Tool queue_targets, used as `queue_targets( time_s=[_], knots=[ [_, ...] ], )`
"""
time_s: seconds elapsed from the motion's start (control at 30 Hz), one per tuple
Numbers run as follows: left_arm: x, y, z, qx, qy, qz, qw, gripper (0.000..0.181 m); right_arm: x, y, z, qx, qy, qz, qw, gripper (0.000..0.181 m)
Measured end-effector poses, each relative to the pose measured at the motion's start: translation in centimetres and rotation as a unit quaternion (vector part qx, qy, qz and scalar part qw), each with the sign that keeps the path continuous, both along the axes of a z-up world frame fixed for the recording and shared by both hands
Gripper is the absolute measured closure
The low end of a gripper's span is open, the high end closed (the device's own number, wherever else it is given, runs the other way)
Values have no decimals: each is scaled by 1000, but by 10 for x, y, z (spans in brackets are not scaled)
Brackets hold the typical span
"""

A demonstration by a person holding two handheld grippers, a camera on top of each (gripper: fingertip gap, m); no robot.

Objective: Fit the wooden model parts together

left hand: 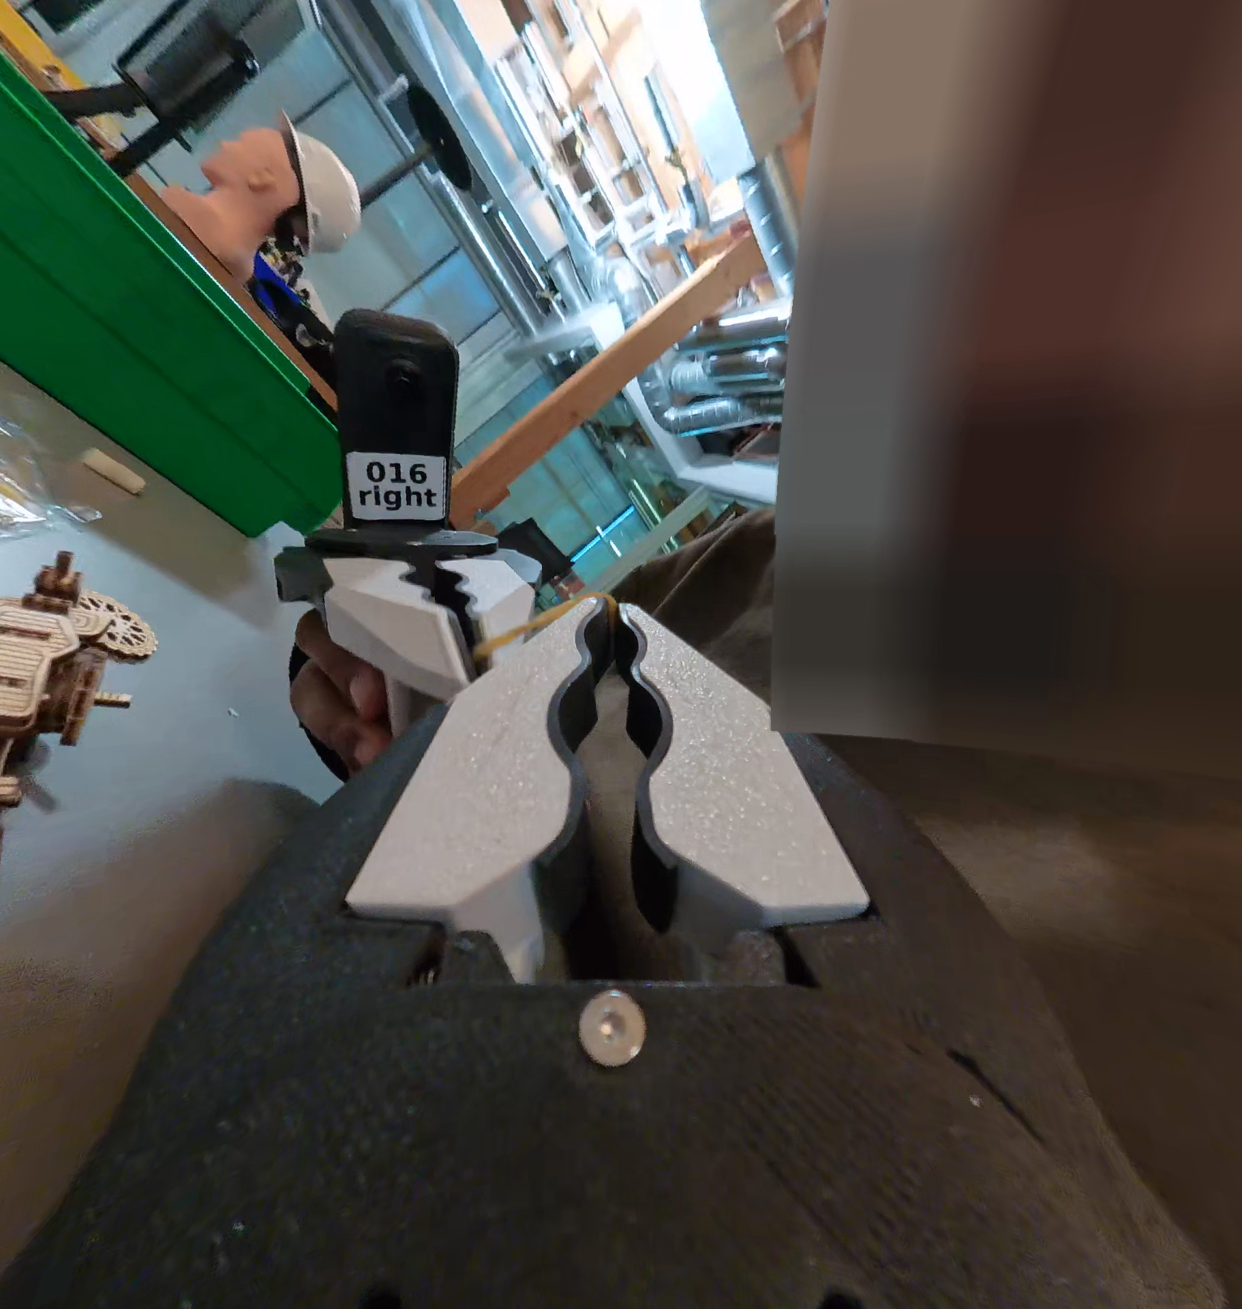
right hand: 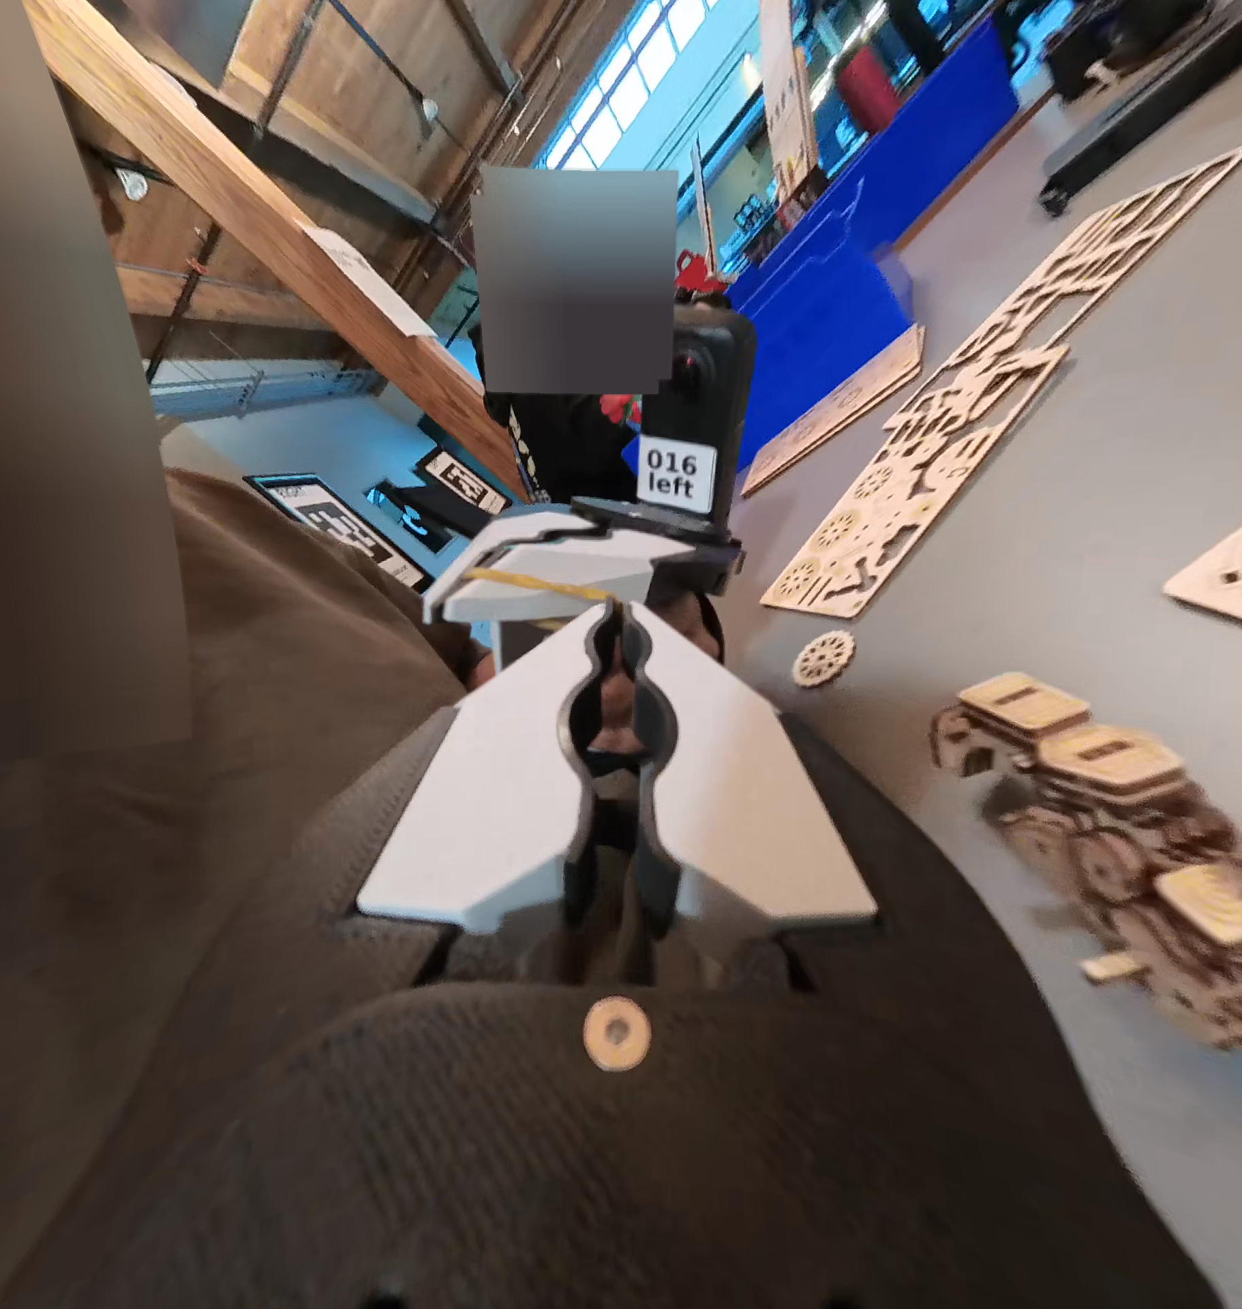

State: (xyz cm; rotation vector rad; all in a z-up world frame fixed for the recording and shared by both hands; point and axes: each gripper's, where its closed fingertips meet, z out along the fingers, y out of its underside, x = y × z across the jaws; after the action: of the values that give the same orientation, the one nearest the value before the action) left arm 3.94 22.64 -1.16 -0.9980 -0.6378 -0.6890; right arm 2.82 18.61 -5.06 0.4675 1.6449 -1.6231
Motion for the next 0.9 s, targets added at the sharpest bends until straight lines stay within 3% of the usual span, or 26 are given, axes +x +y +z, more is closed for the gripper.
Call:
queue_targets(
  time_s=[0.03, 0.17, 0.3, 0.43, 0.57, 0.77, 0.9],
  knots=[
    [3, 2, 1, -4, 10, -2, 1000, 181, 5, -2, -2, 5, -3, 5, 1000, 181],
    [2, 3, -2, -25, 23, 13, 999, 181, 5, -3, -5, 17, 6, 2, 1000, 181],
    [8, 8, -7, -41, 22, -14, 999, 181, 0, -1, -6, 24, 27, -14, 999, 181],
    [8, 13, -27, -109, 17, -25, 994, 181, -7, 3, -8, 34, 62, -29, 997, 181],
    [11, 17, -50, -182, 3, -46, 982, 181, -4, 3, -15, 60, 136, -23, 989, 181],
    [18, 25, -80, -282, -2, -62, 957, 180, 5, 2, -34, 119, 278, -9, 953, 181],
    [21, 28, -82, -313, 52, -53, 947, 180, 3, 2, -47, 149, 238, 3, 960, 181]
  ],
)
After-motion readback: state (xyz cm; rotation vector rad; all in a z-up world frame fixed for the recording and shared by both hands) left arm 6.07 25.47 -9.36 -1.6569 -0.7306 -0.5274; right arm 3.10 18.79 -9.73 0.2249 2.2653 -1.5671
